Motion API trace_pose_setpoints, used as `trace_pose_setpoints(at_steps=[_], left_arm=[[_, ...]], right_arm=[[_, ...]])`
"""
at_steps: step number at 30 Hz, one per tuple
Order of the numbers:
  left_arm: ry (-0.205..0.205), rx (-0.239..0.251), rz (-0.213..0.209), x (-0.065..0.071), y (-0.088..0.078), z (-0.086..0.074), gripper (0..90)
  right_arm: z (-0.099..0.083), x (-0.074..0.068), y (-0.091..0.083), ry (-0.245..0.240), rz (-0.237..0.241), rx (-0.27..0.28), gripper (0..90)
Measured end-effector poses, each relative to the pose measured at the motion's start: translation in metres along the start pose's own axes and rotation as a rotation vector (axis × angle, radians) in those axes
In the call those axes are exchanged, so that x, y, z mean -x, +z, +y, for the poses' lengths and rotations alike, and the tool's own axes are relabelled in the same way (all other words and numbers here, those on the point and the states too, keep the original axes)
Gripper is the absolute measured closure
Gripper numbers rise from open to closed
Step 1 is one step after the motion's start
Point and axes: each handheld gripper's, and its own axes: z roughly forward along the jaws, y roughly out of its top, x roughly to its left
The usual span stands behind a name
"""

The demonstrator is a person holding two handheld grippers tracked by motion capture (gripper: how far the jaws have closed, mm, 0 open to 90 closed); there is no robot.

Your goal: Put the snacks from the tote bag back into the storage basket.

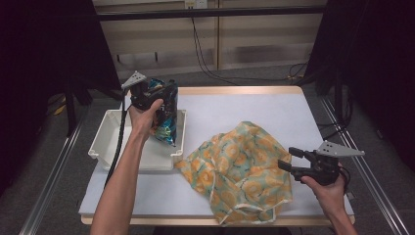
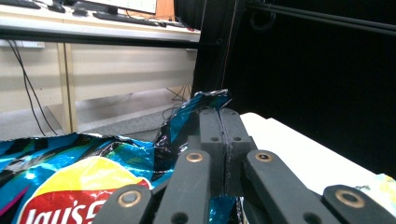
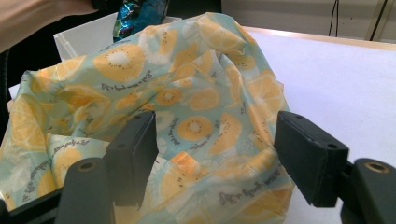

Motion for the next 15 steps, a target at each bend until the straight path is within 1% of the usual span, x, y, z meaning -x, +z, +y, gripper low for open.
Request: trace_pose_setpoints(at_steps=[1, 2, 3, 4, 5, 6, 7, 9, 11, 12, 14, 15], left_arm=[[-0.001, 0.001, 0.004, 0.0, 0.001, -0.0005, 89.6], [-0.003, -0.004, 0.0, 0.0002, 0.0012, -0.0009, 89.3], [-0.007, 0.007, 0.005, 0.0024, 0.002, -0.0019, 89.0], [0.0, 0.001, 0.0, 0.0026, 0.0025, -0.002, 88.8], [0.02, -0.005, 0.02, 0.0031, 0.0028, -0.0011, 88.6], [0.034, -0.013, 0.023, 0.0025, 0.0016, 0.0, 88.7], [0.024, -0.004, 0.02, 0.0027, 0.0014, 0.0001, 88.8], [0.045, -0.026, 0.027, 0.0023, 0.0018, -0.0003, 88.7], [0.042, -0.036, 0.028, 0.0032, 0.0038, -0.0005, 88.5], [0.047, -0.045, 0.041, 0.0042, 0.0036, -0.0002, 88.4], [0.051, -0.043, 0.04, 0.0056, 0.0047, -0.0011, 88.1], [0.062, -0.05, 0.03, 0.0055, 0.0056, -0.0017, 87.9]], right_arm=[[-0.0001, 0.0, -0.0004, 0.002, -0.001, 0.002, 30.0], [-0.0004, 0.0001, -0.0004, 0.003, 0.0, 0.001, 29.8], [-0.0008, 0.0003, -0.0003, 0.003, -0.003, -0.002, 29.6], [-0.0017, 0.0005, 0.0001, 0.001, 0.0, -0.005, 29.6], [-0.0021, 0.0009, 0.0005, -0.002, -0.001, -0.005, 29.5], [-0.0023, 0.0011, 0.0006, -0.004, -0.004, -0.01, 29.2], [-0.0022, 0.0011, 0.0004, 0.0, -0.002, -0.006, 29.2], [-0.0019, 0.0002, -0.0002, -0.003, -0.002, -0.003, 29.2], [-0.001, -0.0001, -0.0002, 0.0, -0.002, -0.001, 29.2], [-0.0008, -0.0001, 0.0001, 0.001, -0.001, 0.0, 29.2], [-0.0008, -0.0002, 0.0005, -0.003, 0.0, -0.002, 29.2], [-0.0017, -0.001, 0.0017, -0.001, 0.002, -0.008, 29.2]])
